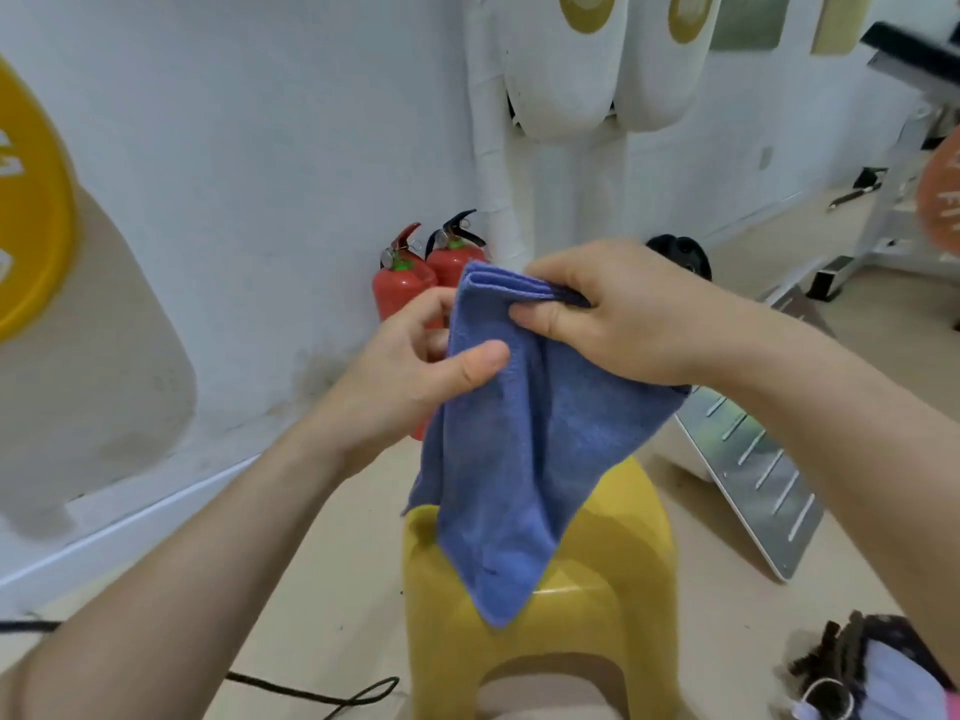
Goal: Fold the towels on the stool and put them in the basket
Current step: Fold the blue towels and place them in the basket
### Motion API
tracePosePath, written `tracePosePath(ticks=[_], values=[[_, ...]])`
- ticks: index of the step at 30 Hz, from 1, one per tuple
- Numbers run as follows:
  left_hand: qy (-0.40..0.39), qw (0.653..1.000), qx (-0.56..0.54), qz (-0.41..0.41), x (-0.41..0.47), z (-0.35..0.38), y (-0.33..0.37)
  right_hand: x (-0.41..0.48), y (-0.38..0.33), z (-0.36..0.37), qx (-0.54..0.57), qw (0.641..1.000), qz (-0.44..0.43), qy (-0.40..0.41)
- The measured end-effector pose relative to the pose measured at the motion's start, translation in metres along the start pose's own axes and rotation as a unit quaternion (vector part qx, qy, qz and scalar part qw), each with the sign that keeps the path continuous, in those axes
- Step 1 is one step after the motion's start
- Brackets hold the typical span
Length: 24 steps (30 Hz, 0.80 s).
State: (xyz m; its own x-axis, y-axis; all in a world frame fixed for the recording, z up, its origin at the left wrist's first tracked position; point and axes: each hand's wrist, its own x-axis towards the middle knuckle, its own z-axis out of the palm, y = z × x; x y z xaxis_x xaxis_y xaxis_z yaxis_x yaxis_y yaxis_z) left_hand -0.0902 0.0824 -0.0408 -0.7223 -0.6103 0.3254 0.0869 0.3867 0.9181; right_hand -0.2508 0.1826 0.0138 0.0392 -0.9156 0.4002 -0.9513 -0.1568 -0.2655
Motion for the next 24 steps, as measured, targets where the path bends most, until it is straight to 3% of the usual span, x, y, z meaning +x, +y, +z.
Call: tracePosePath(ticks=[3, 7, 10, 13, 17, 21, 24], values=[[-0.071, 0.993, 0.055, -0.080, -0.006, 0.002, -0.023, -0.001, -0.008, -0.003, -0.024, 0.999, -0.027, -0.037], [-0.148, 0.975, 0.029, -0.160, -0.008, 0.003, -0.047, 0.000, -0.008, -0.004, -0.022, 0.998, -0.029, -0.060], [-0.218, 0.949, -0.028, -0.226, -0.014, -0.011, -0.060, -0.003, 0.005, -0.007, 0.021, 0.999, 0.002, -0.034], [-0.244, 0.928, -0.071, -0.272, -0.016, -0.032, -0.066, -0.003, 0.031, -0.009, 0.078, 0.993, 0.084, -0.021], [-0.178, 0.935, -0.039, -0.305, -0.005, -0.055, -0.086, -0.017, 0.098, 0.017, 0.144, 0.963, 0.219, -0.061], [0.020, 0.941, 0.193, -0.276, 0.006, -0.032, -0.137, -0.063, 0.154, 0.093, 0.136, 0.920, 0.350, -0.112], [0.035, 0.902, 0.391, -0.179, 0.002, -0.012, -0.174, -0.094, 0.184, 0.139, 0.071, 0.904, 0.408, -0.106]])
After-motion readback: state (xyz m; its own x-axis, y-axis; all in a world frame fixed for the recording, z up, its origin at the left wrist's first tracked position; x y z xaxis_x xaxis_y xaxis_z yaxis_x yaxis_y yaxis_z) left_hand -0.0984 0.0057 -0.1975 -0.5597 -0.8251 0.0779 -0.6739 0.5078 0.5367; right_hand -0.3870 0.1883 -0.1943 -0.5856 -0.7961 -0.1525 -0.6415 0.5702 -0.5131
